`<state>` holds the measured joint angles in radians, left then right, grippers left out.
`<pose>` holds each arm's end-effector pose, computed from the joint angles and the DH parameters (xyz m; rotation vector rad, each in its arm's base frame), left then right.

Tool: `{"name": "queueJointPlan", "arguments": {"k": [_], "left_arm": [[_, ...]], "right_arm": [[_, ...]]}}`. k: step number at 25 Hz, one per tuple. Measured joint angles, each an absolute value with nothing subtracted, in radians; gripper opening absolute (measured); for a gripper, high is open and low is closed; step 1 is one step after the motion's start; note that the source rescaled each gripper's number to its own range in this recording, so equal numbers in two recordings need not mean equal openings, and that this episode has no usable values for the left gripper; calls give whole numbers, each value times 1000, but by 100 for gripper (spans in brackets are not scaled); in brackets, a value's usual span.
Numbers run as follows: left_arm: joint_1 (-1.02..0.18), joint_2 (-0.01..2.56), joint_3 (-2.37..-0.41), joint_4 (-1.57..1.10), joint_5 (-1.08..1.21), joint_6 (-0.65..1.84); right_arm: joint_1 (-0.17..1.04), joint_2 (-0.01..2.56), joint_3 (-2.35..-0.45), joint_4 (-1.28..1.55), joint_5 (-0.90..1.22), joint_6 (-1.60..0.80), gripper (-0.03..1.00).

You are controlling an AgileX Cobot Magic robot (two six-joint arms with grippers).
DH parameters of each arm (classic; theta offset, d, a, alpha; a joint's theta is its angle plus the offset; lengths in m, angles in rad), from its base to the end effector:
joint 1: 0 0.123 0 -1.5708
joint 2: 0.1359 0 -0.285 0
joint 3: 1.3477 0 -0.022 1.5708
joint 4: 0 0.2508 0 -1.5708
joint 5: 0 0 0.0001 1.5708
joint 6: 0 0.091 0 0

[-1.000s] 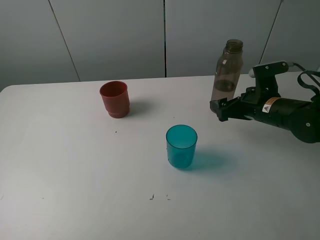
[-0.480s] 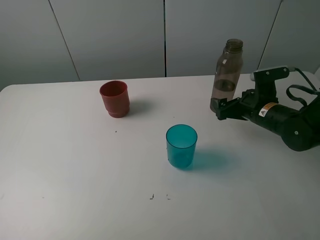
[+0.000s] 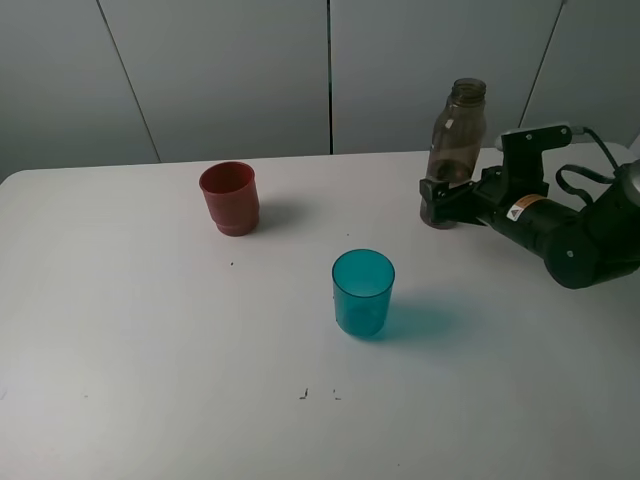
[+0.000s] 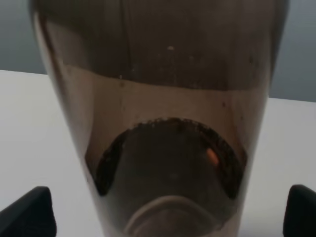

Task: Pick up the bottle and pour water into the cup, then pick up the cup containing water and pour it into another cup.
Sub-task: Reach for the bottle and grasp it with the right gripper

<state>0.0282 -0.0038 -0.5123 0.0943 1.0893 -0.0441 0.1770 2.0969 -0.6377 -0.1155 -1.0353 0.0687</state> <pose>-0.0085 0.0074 0.2787 -0.0811 2.0531 0.1031 0.3249 0.0673 0.0760 -0.2270 1.9013 0.2207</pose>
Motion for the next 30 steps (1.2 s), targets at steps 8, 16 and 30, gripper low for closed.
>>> {"name": "queueJointPlan", "arguments": {"k": [8,16,30], "left_arm": [[28,-4,-512,94,1089,-44],[28,-4,-512,94,1089,-44],[28,-4,-512,94,1089,-44]], "right_arm": [[177,2135,-703,-115,-1035,67,100],[177,2170,-747,-119,-1035,67,100],[177,2180,-776,-112,-1035,69,100]]}}
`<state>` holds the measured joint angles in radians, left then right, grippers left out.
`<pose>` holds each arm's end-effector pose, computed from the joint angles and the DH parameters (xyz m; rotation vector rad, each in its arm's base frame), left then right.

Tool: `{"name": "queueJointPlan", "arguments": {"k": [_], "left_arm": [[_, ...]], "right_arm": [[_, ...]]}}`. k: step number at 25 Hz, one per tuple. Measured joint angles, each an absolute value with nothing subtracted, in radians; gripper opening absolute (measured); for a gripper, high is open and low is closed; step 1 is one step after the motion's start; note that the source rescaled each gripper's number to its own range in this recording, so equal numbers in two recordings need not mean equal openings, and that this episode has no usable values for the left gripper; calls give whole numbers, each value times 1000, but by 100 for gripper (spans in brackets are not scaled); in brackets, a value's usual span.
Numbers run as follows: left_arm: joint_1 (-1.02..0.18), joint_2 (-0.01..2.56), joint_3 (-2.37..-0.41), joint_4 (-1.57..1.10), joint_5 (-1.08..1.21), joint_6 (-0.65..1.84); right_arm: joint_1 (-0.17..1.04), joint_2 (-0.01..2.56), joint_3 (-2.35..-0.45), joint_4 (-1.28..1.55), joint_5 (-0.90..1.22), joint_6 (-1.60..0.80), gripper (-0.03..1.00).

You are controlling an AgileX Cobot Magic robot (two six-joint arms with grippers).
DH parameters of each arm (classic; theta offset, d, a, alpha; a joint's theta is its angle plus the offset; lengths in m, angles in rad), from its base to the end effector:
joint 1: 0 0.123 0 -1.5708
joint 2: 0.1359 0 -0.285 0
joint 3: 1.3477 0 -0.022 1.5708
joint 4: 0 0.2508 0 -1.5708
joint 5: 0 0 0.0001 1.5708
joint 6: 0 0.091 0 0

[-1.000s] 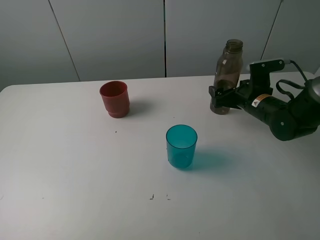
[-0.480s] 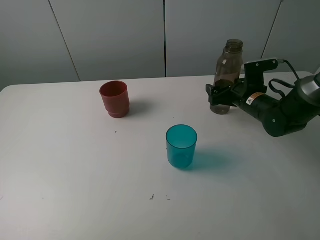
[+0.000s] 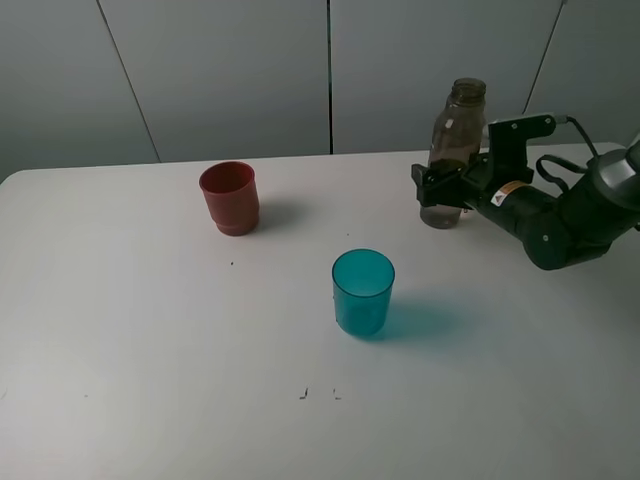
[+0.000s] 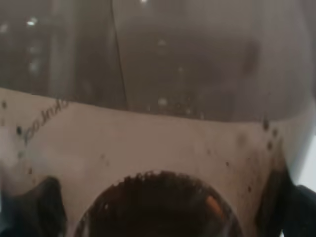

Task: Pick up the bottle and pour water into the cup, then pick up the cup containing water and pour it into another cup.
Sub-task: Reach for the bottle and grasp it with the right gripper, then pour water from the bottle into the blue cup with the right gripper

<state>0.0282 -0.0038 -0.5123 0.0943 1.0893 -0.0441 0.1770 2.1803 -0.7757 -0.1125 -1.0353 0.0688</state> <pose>-0.0085 0.0074 0.2787 -0.0811 2.0531 0.1031 0.3571 0.0728 0.0696 -0.2211 1.8469 0.2204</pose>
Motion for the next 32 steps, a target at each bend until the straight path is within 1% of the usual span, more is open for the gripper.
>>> {"name": "queueJointPlan", "arguments": {"k": [15,16,17,18,19,20,21,32], "left_arm": [[28,-4,-512,94,1089,-44],[28,-4,-512,94,1089,-44],[28,-4,-512,94,1089,-44],[28,-4,-512,94,1089,-44],[28,-4,-512,94,1089,-44],[28,-4,-512,94,1089,-44],[28,-4,-512,94,1089,-44],[28,-4,-512,94,1089,-44]], "right_arm": [[177,2227,-821,-124,-1036,78,100],[177,2227,-821,-124,-1036,78,95],[177,2227,-821,-124,-1037,78,80],[177,2227,-821,-126,-1037,78,59],[177,2227,-821,-126,-1037,78,22],[177,2227,-821,-127,-1039,78,0],[177,2227,-823,-127,-1039,78,2],[177,2227,-823,-130,-1039,81,2]]}}
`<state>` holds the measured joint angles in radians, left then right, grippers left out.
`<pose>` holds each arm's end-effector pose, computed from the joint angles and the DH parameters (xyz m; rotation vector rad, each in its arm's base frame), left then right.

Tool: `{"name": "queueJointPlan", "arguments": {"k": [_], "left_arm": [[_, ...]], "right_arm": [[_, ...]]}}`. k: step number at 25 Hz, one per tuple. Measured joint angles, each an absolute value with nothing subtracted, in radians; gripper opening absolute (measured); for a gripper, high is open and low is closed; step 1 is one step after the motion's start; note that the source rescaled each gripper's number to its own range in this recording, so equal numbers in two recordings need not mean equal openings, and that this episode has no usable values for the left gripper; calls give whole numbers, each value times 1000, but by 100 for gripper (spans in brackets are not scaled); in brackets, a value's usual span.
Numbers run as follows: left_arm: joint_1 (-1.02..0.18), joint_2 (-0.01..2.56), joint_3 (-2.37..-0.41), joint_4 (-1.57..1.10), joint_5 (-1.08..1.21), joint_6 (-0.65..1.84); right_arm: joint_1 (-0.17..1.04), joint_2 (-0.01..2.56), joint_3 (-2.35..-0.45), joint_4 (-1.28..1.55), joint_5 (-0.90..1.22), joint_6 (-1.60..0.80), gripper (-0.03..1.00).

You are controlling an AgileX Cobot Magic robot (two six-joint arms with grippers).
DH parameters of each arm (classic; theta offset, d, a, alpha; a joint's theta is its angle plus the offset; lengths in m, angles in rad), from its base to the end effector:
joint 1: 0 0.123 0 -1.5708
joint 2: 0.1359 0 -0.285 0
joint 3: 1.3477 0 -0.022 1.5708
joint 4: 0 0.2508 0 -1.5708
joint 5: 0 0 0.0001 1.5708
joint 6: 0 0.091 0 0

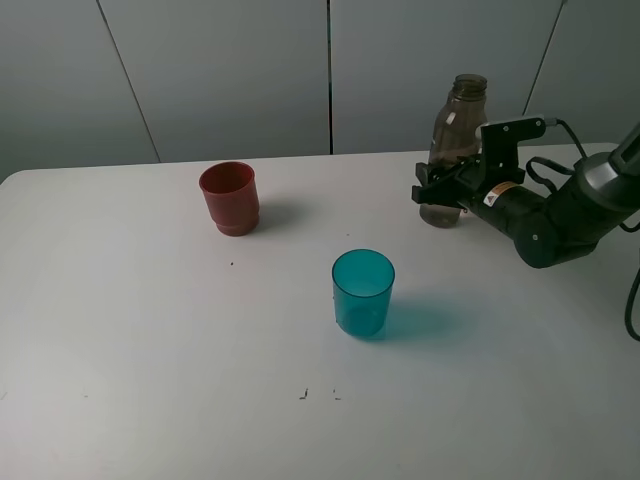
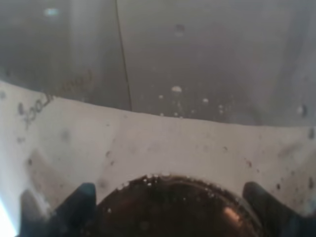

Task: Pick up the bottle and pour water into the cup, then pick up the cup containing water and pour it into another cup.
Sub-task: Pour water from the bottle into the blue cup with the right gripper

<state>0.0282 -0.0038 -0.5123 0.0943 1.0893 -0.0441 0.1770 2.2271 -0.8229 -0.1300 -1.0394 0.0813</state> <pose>-0.0085 0.0074 0.2787 -0.0811 2.0531 0.1031 0.3664 0.0759 0.0607 -0.2279 1.8429 0.2373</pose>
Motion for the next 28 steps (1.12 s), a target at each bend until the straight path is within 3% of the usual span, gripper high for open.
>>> {"name": "queueJointPlan", "arguments": {"k": [16,28], "left_arm": [[28,-4,-512,94,1089,-44],[28,-4,-512,94,1089,-44]], "right_arm": [[177,2097,-821,-369,-992,-33,2],[173,2004,-636,-459,-1131,-130,2]]}}
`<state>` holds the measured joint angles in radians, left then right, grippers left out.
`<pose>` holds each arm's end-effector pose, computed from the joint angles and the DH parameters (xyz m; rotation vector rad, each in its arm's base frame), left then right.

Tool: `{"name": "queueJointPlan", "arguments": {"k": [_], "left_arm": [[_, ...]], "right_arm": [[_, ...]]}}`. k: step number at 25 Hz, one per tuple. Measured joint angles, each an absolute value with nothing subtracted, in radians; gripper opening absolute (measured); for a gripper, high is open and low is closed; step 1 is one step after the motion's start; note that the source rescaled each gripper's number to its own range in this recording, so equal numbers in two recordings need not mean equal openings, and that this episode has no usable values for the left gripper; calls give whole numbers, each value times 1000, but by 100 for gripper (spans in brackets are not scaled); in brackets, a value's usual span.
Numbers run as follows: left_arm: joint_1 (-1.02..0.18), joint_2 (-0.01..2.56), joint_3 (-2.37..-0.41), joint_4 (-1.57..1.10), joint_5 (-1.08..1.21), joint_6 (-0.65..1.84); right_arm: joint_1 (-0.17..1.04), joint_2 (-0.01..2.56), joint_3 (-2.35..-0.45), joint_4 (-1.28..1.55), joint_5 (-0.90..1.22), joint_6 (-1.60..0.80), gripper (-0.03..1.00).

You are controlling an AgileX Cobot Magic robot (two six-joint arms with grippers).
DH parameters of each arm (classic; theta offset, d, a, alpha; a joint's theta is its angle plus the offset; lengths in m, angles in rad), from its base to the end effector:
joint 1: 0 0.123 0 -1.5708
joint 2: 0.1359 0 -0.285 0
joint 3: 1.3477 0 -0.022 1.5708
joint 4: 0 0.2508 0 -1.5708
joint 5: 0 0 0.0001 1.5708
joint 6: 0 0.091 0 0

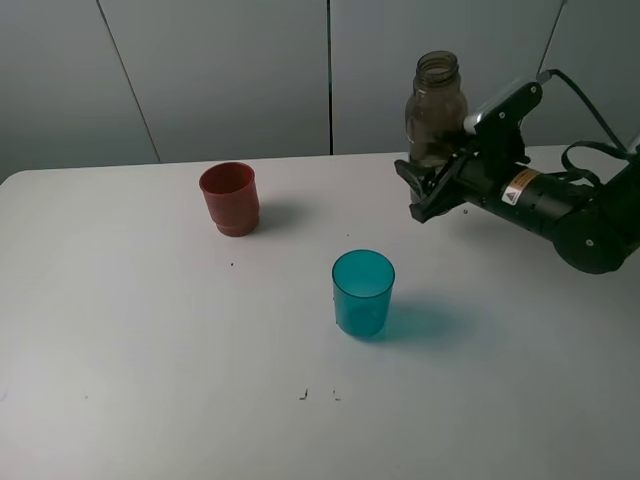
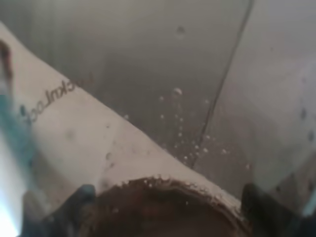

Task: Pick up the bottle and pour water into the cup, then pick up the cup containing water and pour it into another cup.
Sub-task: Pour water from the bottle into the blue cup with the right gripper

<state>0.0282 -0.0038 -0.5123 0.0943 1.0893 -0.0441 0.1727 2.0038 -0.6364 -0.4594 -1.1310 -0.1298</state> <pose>-0.0085 0.0074 0.2787 -0.0811 2.0531 0.1031 0.3171 0.0924 0.1131 -0.7243 1.5969 0.2436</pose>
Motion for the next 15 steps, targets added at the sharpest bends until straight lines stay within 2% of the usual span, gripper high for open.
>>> {"name": "queueJointPlan", "arguments": {"k": [15], "left_arm": [[28,-4,-512,94,1089,-44]], "right_arm": [[169,1995,-606,-531,-1161,-453,2]]}}
